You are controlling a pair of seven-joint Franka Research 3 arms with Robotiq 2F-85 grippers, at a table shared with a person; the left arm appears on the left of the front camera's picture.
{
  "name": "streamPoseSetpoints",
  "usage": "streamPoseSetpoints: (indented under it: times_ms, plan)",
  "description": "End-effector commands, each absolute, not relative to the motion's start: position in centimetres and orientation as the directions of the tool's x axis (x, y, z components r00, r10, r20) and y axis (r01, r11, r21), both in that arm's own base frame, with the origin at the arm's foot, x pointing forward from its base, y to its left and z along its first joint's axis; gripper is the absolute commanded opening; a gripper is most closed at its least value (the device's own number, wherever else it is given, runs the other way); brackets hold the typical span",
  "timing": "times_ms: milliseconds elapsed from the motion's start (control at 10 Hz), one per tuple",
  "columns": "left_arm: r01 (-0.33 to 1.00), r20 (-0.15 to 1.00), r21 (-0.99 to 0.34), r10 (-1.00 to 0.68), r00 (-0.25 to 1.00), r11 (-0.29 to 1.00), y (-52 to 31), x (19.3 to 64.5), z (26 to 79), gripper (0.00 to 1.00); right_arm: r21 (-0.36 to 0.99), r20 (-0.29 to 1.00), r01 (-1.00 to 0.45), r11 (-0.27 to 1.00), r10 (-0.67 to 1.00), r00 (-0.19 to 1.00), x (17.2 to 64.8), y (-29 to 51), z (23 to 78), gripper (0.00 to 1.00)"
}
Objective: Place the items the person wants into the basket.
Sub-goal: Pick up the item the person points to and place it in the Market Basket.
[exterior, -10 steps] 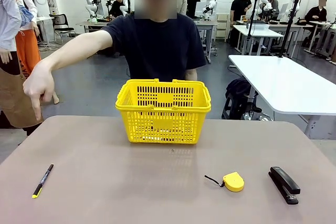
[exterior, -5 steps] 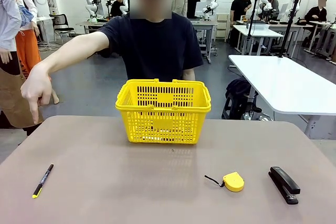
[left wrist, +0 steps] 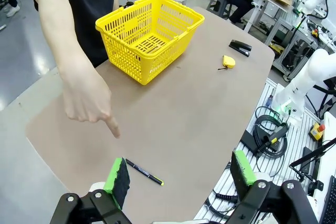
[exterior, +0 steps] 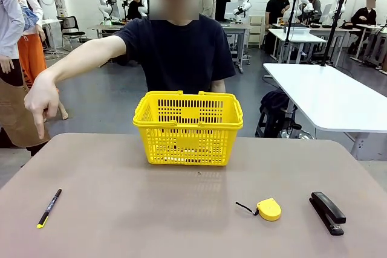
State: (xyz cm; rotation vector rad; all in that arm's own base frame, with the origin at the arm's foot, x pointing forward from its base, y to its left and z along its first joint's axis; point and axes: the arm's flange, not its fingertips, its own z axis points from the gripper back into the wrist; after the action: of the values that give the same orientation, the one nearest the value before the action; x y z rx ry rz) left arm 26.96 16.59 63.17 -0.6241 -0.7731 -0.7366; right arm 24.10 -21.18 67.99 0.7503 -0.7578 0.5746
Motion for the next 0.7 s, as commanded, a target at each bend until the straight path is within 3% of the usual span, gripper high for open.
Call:
streamPoseSetpoints:
  times_ms: [0,300,600]
  plan:
    - [0.775,0.793,-0.227,-0.351,0.499,0.59,16.6,27.0,63.2,1.0,0.383,0.792,-0.714,0.586,0.189,0.58,24.2,-21.1,68.3,1.0]
    - [0.717,0.573,-0.16,-0.527,0.627,0.679,9.1,29.6,61.9,1.0,0.383,0.792,-0.714,0.586,0.189,0.58,24.2,-21.1,68.3,1.0]
    - [0.581,0.395,-0.051,-0.518,0.759,0.812,3.2,32.4,56.5,1.0,0.383,0.792,-0.714,0.586,0.189,0.58,24.2,-21.1,68.3,1.0]
